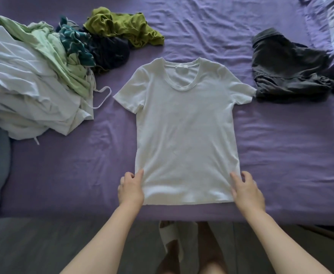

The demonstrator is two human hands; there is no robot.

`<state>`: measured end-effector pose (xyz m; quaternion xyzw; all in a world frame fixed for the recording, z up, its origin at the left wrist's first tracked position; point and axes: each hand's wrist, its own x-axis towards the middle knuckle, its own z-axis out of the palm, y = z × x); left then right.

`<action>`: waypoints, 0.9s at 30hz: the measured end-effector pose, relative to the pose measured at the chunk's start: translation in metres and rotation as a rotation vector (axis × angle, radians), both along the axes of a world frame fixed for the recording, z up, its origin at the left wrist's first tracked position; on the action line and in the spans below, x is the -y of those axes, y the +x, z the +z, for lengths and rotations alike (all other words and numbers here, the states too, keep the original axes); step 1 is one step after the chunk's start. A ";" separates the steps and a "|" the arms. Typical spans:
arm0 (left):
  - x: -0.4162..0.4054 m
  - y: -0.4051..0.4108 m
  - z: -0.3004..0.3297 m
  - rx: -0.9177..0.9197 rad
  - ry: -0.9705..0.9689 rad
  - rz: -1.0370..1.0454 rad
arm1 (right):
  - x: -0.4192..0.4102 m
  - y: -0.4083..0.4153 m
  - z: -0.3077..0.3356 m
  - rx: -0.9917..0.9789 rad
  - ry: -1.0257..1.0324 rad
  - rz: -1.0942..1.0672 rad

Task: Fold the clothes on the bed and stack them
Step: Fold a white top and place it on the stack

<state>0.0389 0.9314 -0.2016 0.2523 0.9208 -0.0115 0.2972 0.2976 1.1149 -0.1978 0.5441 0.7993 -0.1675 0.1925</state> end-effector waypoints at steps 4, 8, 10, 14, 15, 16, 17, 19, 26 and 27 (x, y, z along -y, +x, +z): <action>-0.034 0.005 0.004 -0.062 -0.011 -0.110 | -0.018 -0.011 0.000 -0.093 0.001 -0.019; -0.102 0.011 0.007 0.039 0.031 -0.194 | -0.070 -0.040 -0.002 -0.337 -0.065 -0.136; -0.144 0.013 0.006 0.054 0.066 -0.239 | -0.104 -0.058 -0.004 -0.482 -0.080 -0.193; -0.231 0.013 0.005 0.093 0.089 -0.339 | -0.172 -0.090 -0.007 -0.602 -0.147 -0.414; -0.253 0.013 0.005 0.102 0.102 -0.359 | -0.188 -0.096 -0.008 -0.626 -0.163 -0.481; -0.275 0.012 0.005 0.109 0.122 -0.379 | -0.203 -0.102 -0.009 -0.640 -0.171 -0.543; -0.296 0.011 0.004 0.114 0.144 -0.401 | -0.218 -0.107 -0.010 -0.640 -0.173 -0.590; -0.333 0.009 0.001 0.130 0.175 -0.427 | -0.239 -0.115 -0.015 -0.629 -0.175 -0.626; -0.415 0.001 -0.007 0.447 0.361 -0.181 | -0.268 -0.136 -0.031 -0.724 0.044 -0.658; -0.423 -0.002 -0.006 0.529 0.393 -0.079 | -0.269 -0.139 -0.029 -0.762 0.100 -0.606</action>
